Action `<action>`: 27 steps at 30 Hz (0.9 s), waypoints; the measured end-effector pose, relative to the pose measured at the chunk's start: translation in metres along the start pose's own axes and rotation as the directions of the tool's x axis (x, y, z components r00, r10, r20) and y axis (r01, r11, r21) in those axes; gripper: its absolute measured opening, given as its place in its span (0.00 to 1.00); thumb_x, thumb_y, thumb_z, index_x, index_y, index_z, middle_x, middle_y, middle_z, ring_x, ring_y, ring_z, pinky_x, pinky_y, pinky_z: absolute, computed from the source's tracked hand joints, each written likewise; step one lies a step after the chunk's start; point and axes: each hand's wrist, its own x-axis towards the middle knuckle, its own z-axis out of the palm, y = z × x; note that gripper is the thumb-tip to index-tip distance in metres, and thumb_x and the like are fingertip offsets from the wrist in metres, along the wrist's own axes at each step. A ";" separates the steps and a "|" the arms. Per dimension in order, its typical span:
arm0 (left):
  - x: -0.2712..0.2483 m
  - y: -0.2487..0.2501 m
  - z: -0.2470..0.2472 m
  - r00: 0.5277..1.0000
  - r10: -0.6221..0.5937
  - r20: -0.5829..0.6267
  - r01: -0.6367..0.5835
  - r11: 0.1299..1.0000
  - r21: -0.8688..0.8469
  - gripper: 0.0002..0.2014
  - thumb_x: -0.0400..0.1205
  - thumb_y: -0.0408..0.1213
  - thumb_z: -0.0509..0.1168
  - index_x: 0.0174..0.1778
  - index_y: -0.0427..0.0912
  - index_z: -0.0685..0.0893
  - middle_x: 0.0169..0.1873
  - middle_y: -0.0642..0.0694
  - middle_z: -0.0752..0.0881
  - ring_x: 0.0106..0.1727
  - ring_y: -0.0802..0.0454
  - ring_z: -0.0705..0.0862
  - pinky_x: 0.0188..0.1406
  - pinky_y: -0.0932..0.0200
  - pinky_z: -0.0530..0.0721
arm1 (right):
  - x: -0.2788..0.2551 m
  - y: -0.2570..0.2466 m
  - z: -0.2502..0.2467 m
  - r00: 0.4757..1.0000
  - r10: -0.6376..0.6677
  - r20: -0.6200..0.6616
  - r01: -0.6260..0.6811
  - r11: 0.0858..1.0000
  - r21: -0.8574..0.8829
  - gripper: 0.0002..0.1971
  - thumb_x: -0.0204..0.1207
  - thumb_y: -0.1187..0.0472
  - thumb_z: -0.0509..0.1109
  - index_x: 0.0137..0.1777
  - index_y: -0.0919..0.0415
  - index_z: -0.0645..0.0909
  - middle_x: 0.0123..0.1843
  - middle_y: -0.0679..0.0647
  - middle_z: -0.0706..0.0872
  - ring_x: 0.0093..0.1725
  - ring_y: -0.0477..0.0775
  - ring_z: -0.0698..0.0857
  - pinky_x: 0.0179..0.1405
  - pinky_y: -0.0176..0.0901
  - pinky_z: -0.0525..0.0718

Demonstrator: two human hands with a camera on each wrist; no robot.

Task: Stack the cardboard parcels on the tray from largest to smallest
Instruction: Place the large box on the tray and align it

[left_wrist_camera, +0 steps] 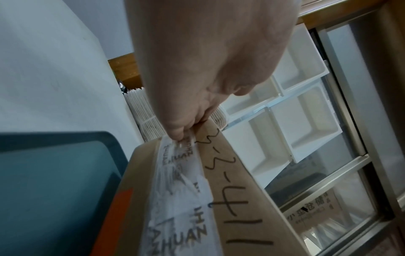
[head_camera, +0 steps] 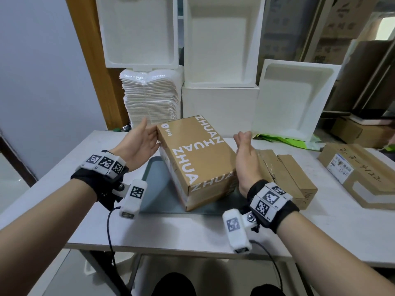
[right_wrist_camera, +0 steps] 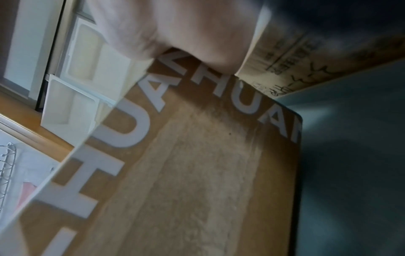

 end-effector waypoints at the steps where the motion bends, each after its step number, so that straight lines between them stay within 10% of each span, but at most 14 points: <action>1: -0.004 -0.001 -0.002 1.000 -0.005 0.006 0.005 1.000 -0.001 0.34 0.88 0.60 0.42 0.84 0.41 0.63 0.80 0.50 0.70 0.82 0.55 0.64 0.84 0.52 0.56 | 0.003 -0.003 -0.002 1.000 -0.008 0.002 0.008 1.000 -0.011 0.33 0.84 0.34 0.44 0.80 0.52 0.70 0.79 0.44 0.74 0.78 0.44 0.70 0.70 0.38 0.62; 20: 0.003 0.001 -0.010 0.989 -0.008 -0.151 0.041 0.975 0.217 0.39 0.86 0.64 0.38 0.86 0.40 0.52 0.86 0.47 0.55 0.86 0.51 0.51 0.85 0.52 0.47 | -0.013 -0.007 -0.018 0.989 0.127 -0.072 -0.133 0.987 -0.091 0.36 0.82 0.32 0.44 0.85 0.49 0.58 0.85 0.47 0.63 0.83 0.52 0.62 0.82 0.52 0.59; 27: 0.007 -0.003 0.001 0.987 -0.034 -0.156 0.065 0.977 0.202 0.42 0.84 0.66 0.38 0.84 0.36 0.59 0.79 0.40 0.71 0.80 0.43 0.68 0.74 0.50 0.66 | -0.041 0.002 -0.002 0.976 0.213 -0.044 -0.214 0.977 -0.025 0.35 0.84 0.35 0.46 0.87 0.47 0.45 0.87 0.46 0.57 0.83 0.51 0.61 0.76 0.46 0.58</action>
